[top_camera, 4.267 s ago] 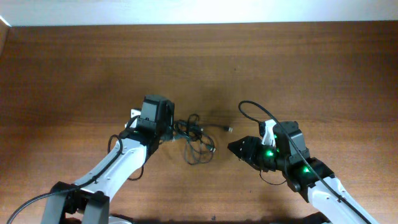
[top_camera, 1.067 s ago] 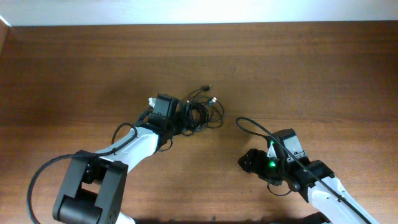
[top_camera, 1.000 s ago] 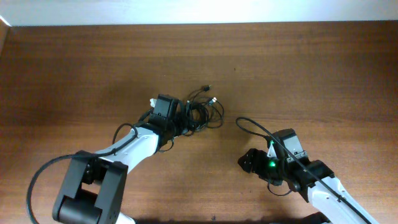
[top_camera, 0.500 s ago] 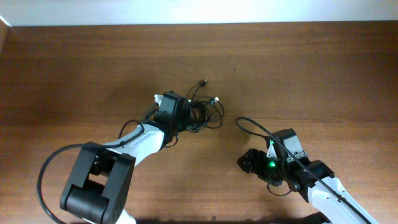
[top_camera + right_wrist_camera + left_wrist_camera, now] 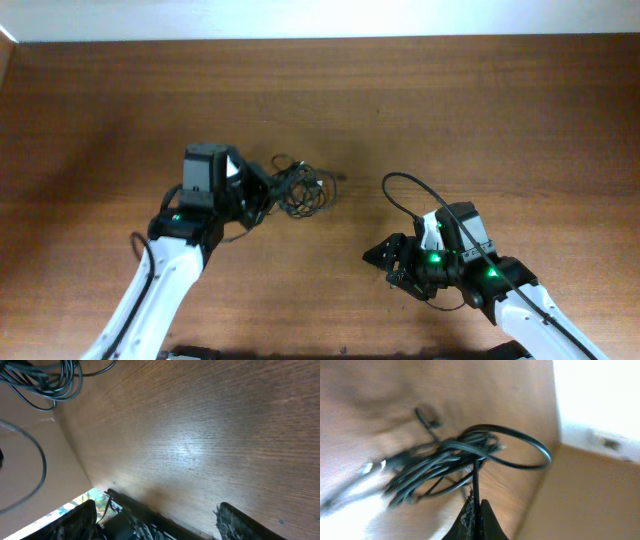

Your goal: Untangle cables

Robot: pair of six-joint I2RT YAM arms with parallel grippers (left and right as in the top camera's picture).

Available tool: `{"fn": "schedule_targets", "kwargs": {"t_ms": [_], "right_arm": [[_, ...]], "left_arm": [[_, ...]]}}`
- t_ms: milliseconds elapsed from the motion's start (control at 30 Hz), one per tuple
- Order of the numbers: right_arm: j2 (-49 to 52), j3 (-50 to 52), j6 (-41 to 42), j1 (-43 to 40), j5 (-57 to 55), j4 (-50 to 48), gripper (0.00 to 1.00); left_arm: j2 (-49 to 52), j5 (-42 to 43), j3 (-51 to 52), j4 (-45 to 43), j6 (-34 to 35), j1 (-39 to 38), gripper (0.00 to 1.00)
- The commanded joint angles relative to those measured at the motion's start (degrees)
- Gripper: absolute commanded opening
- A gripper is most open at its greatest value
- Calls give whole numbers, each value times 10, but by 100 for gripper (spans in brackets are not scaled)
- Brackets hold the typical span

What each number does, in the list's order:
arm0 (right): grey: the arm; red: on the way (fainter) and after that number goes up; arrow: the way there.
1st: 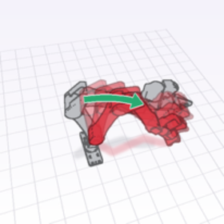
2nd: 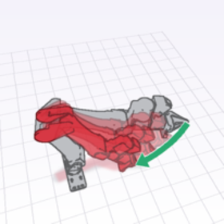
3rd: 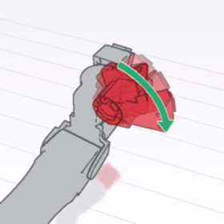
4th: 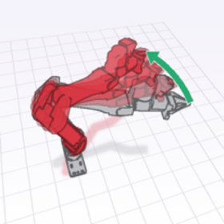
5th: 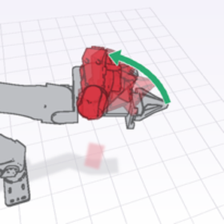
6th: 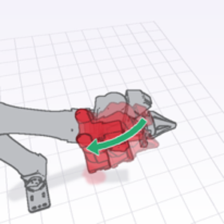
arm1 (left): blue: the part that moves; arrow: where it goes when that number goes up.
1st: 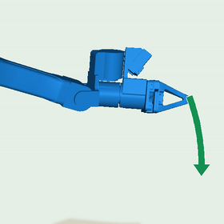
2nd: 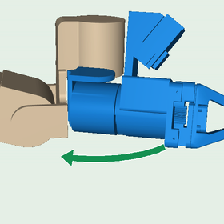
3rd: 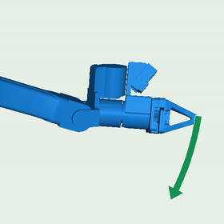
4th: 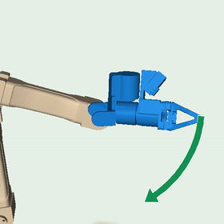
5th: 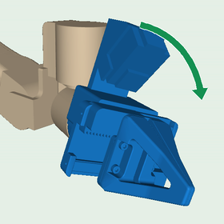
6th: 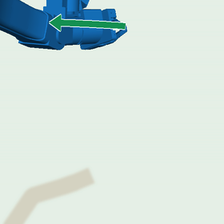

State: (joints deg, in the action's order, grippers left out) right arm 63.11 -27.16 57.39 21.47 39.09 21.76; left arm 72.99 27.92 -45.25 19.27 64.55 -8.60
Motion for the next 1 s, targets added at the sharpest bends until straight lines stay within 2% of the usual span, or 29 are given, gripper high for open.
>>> {"fn": "schedule_targets", "kwargs": {"t_ms": [0,33,100,133,167,233,267,333,433,467,500,533,567,633,667,800,867,900,933,967], "right_arm": [[0,-4,8,3,-8,-2,77],[0,-4,8,3,-9,-1,77],[0,-4,7,3,-10,-1,77],[0,-4,7,3,-17,-1,77],[0,-4,7,3,-22,-1,77],[0,-4,7,3,-23,-1,78],[0,-4,7,3,-23,-1,78],[0,-4,5,3,-32,-1,77],[0,-4,5,3,-40,0,78],[0,-4,5,3,-40,1,78],[0,-4,3,3,-40,1,78],[0,-4,1,3,-40,1,78],[0,-4,1,3,-40,1,78],[0,-4,1,3,-42,2,78],[0,-4,1,3,-43,3,78],[0,-4,1,3,-53,5,78],[0,-4,1,3,-53,5,78],[0,-4,1,3,-53,5,78],[0,-4,1,3,-53,5,78],[0,-4,1,3,-53,5,78]], "left_arm": [[-24,-125,2,84,-25,1,0],[-23,-151,2,114,-26,1,4],[-23,-176,2,162,-28,2,46],[-23,-182,2,168,-53,2,66],[-23,-197,2,168,-78,1,79],[-23,-281,2,168,-145,1,80],[-23,-315,2,169,-171,1,89],[-22,-318,2,171,-182,1,99],[-2,-316,2,184,-182,1,96],[17,-314,3,193,-182,1,64],[37,-304,3,199,-182,1,54],[63,-291,3,198,-182,1,50],[90,-277,3,193,-179,1,51],[142,-248,3,171,-179,1,39],[165,-242,3,157,-179,1,38],[203,-230,3,136,-162,1,48],[203,-206,3,117,-162,1,48],[203,-190,3,102,-162,1,53],[203,-172,3,99,-162,1,47],[203,-151,3,99,-162,1,21]]}}
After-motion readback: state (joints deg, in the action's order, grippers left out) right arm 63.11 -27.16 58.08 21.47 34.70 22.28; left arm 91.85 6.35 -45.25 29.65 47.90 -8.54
